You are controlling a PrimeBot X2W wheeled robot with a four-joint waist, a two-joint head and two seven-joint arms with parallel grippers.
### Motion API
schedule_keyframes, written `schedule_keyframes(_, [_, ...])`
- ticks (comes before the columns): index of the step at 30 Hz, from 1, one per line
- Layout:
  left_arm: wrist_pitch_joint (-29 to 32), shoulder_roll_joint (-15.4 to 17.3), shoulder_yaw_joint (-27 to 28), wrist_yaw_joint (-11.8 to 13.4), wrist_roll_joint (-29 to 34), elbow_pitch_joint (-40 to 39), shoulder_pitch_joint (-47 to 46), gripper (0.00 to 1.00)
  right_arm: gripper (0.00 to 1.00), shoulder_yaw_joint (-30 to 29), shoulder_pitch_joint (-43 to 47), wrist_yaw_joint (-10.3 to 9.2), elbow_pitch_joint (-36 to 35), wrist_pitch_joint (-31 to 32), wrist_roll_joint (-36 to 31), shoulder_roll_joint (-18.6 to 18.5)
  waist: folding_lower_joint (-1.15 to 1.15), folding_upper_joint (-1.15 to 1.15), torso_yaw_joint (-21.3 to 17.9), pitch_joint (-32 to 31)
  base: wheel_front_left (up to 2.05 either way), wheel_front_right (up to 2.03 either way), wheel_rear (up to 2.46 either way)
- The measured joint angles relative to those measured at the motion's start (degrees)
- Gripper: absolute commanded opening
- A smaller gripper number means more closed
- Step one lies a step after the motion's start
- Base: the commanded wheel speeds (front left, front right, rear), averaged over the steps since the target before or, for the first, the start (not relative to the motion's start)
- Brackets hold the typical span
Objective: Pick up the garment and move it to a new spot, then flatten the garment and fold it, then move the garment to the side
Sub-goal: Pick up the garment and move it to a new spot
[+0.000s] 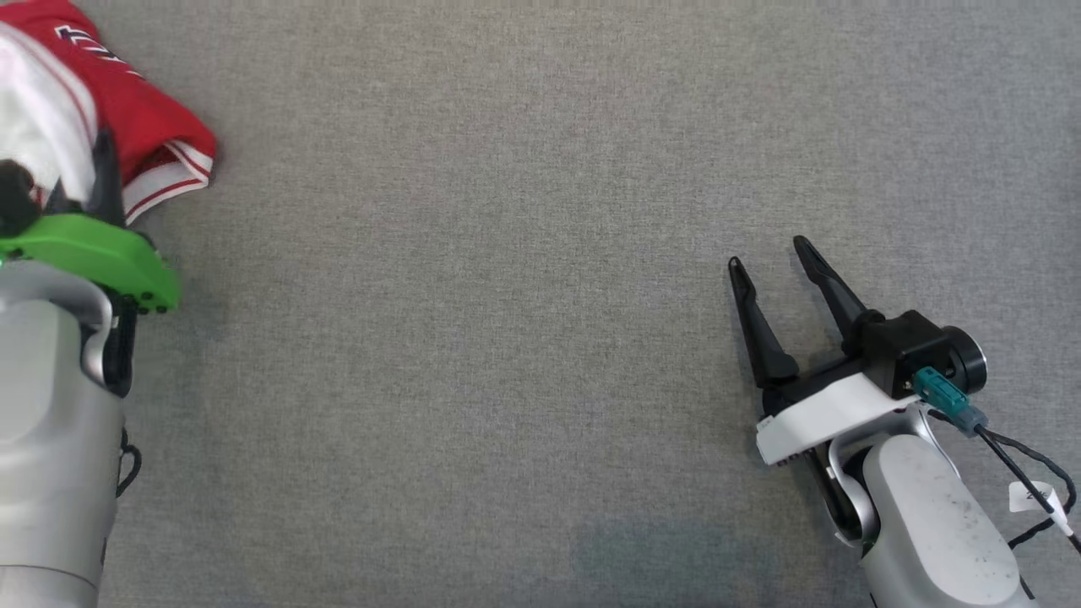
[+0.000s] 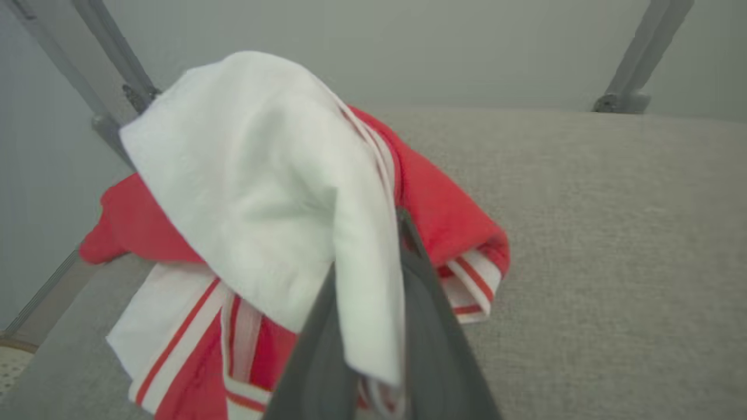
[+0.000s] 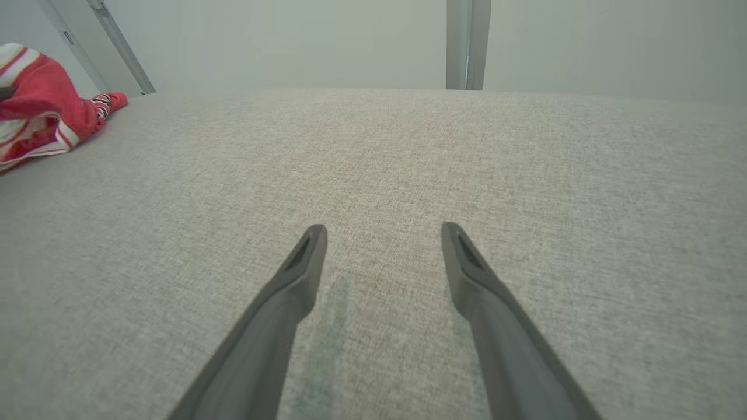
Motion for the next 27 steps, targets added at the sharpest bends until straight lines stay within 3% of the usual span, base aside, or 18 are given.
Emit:
schedule_keyframes(7, [-0.05,-2.14,-8.05,0.0,4.67,-13.32,2.0,0.0,1.0,0.41,1.1,0.0,1.1,0.0,1.69,2.19,0.0,0.0,0.19,-4.57,0.0,0.0,0.0])
schedule_keyframes(15, [-0.07,-6.43,-27.51,0.0,11.33,-24.6,2.08,0.0,1.0,-0.92,3.1,0.0,1.53,0.0,2.81,3.33,0.0,0.0,-2.92,-8.61,0.0,0.0,0.0])
schedule_keyframes(19, [-0.08,-7.83,-36.5,-0.09,11.67,-28.65,1.21,0.0,1.0,-1.81,3.8,0.0,1.49,0.0,2.88,3.74,0.0,0.0,-5.83,-9.55,0.0,0.0,0.0])
schedule_keyframes(27, [-0.07,-11.78,-44.1,-0.1,8.36,-33.88,0.43,0.0,1.0,-2.83,5.24,0.0,1.46,0.0,3.36,4.02,0.0,0.0,-10.92,-10.53,0.0,0.0,0.0])
